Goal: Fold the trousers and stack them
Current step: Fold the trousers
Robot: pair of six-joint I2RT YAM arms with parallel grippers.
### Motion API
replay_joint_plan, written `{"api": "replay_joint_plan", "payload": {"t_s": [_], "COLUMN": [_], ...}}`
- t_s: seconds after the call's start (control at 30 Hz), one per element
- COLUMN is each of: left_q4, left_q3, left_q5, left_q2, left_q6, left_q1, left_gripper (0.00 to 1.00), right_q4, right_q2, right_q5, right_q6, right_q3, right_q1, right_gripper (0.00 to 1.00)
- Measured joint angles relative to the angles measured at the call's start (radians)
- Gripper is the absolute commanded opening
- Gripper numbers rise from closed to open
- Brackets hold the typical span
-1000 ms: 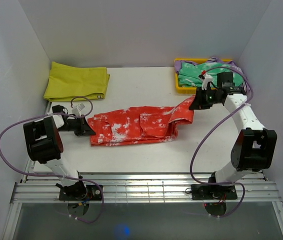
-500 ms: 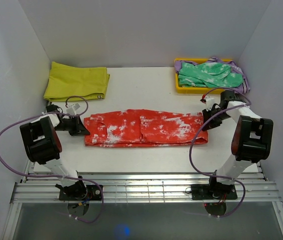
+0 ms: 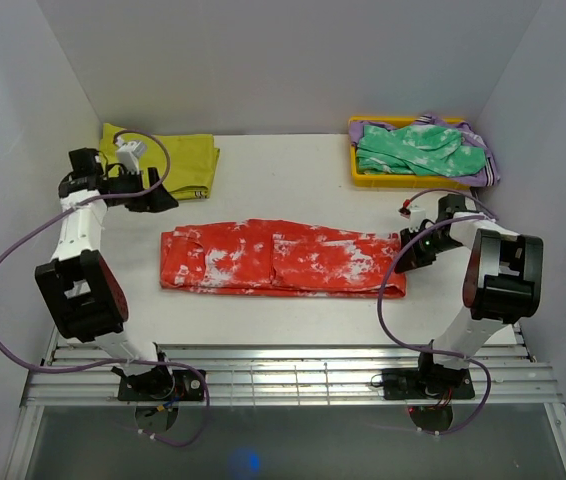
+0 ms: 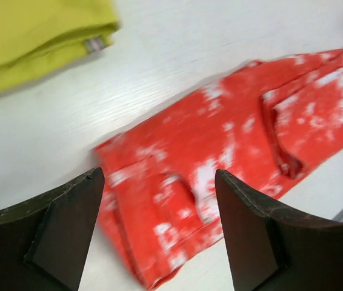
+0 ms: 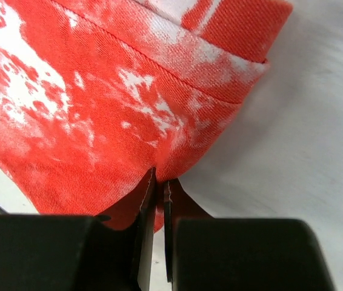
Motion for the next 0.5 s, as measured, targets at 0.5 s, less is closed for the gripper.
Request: {"api": "replay_joint_plan", "payload": {"t_s": [0.5], "left_q4": [0.158], "left_q3": [-0.196], "left_q5": [0.092], "left_q2": [0.167], "left_q6": [-0.404], "left_q1": [-0.465], "left_gripper": [0.76], "right_q4": [0.028], "right_q2": [0.000], "right_q5": [-0.068], "right_q6": [0.139], "right_q3": [-0.029], "right_q1": [0.135], "right_gripper": [0.27]}}
